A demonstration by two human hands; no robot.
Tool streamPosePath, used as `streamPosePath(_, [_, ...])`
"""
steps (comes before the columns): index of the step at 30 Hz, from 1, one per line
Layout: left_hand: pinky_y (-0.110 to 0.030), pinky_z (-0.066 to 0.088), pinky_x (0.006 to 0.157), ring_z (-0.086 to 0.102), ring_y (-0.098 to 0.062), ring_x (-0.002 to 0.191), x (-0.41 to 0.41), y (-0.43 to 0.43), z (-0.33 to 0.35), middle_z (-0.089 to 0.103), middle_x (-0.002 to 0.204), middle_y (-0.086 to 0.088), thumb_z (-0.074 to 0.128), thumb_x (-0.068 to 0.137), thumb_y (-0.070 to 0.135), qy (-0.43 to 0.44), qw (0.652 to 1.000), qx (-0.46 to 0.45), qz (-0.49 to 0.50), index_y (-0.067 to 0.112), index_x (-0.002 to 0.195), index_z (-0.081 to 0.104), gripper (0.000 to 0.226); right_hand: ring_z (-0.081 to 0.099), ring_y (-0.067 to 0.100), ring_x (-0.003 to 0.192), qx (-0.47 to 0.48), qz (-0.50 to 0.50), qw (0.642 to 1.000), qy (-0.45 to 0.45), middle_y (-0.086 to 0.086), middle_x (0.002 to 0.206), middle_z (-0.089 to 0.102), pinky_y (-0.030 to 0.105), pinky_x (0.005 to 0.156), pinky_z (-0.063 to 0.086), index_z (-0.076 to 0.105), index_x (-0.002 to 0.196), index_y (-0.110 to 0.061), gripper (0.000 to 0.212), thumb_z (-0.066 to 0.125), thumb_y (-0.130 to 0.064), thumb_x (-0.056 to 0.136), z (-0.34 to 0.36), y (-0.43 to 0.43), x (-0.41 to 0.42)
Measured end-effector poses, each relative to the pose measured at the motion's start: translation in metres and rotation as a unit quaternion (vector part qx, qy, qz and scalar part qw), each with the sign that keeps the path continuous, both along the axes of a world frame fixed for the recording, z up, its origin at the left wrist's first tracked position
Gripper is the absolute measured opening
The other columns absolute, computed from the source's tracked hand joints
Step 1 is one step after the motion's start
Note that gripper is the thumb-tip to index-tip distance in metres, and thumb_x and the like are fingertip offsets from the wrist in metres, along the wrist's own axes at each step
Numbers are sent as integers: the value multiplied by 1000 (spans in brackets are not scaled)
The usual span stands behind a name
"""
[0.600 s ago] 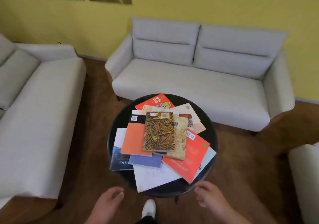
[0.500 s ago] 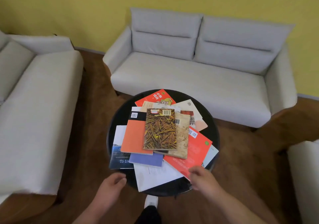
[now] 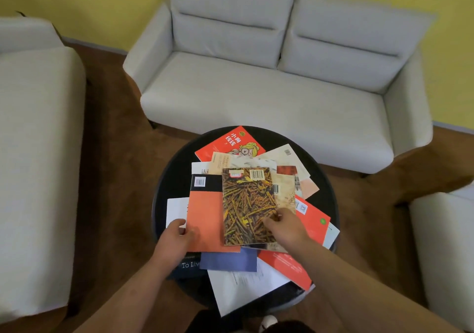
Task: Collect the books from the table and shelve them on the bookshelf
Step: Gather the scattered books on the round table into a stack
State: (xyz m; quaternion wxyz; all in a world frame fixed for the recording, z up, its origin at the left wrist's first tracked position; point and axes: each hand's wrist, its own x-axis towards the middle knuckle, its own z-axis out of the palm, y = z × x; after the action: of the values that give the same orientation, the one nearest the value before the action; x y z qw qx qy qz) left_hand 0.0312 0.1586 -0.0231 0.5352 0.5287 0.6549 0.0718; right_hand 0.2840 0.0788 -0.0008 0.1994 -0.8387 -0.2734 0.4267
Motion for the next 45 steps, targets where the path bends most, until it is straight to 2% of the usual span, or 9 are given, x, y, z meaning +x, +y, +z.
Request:
streamPosePath(9, [-31, 51, 71, 60, -20, 97, 14, 17, 1, 58, 119, -3, 57, 99, 24, -40, 996, -81, 12, 23, 124, 44, 29, 65, 26, 92, -41, -55, 998, -7, 5, 102, 67, 38, 77, 57, 56, 108, -11, 54, 83, -44, 76, -14, 30, 0])
streamPosePath(15, [-43, 57, 83, 63, -28, 102, 20, 25, 10, 61, 115, -7, 61, 95, 17, -46, 991, -124, 38, 17, 123, 46, 31, 67, 26, 88, -49, -122, 979, 153, 8, 97, 70, 37, 79, 55, 60, 101, -7, 37, 86, -16, 76, 3, 37, 7])
streamPosePath(19, [-47, 58, 86, 62, -32, 102, 22, 23, 14, 59, 115, -10, 57, 95, 17, -74, 982, -163, 64, 16, 126, 45, 34, 71, 26, 86, 22, -111, 965, 236, 13, 98, 74, 34, 72, 55, 64, 103, -13, 19, 68, -3, 87, 37, 35, 12])
streamPosePath(24, [-50, 54, 90, 64, -36, 105, 19, 21, 21, 66, 115, -13, 50, 100, 40, -155, 965, -185, 105, 21, 121, 54, 28, 61, 11, 83, 51, 73, 995, 38, -4, 93, 61, 32, 70, 54, 49, 108, -22, 25, 64, -16, 89, 67, 36, -5])
streamPosePath(28, [-50, 54, 89, 69, -39, 100, 19, 20, 24, 75, 104, -18, 36, 103, 50, -207, 945, -211, 142, 14, 120, 63, 48, 65, 14, 80, 43, 127, 991, 29, -6, 93, 60, 31, 65, 51, 37, 113, -24, 41, 66, -38, 88, 71, 38, -39])
streamPosePath(35, [-42, 56, 79, 74, -29, 97, 22, 25, 24, 76, 107, -14, 21, 97, 67, -247, 928, -242, 139, 24, 117, 67, 66, 60, 20, 117, 26, 140, 981, 130, -6, 133, 55, 32, 93, 50, 40, 138, -27, 75, 67, -62, 77, 48, 53, -75])
streamPosePath(40, [-55, 54, 93, 70, -36, 107, 17, 21, 22, 73, 115, -16, 51, 86, 65, -247, 938, -209, 123, 19, 128, 61, 63, 52, 20, 130, 23, 165, 979, 114, -4, 141, 51, 43, 110, 45, 55, 136, -31, 97, 50, -95, 64, 26, 52, -76])
streamPosePath(43, [-61, 48, 101, 66, -39, 114, 13, 19, 19, 70, 123, -17, 50, 90, 66, -267, 931, -221, 109, 22, 129, 62, 60, 41, 20, 138, 12, 169, 976, 138, -4, 150, 36, 42, 119, 33, 54, 140, -25, 68, 54, -67, 88, 24, 47, -67])
streamPosePath(45, [-60, 53, 94, 71, -37, 104, 17, 18, 22, 72, 118, -17, 65, 92, 42, -239, 951, -171, 92, 17, 123, 62, 40, 40, 22, 140, 6, 179, 974, 139, -1, 151, 34, 42, 120, 32, 55, 141, -17, 61, 59, -52, 91, 24, 44, -60])
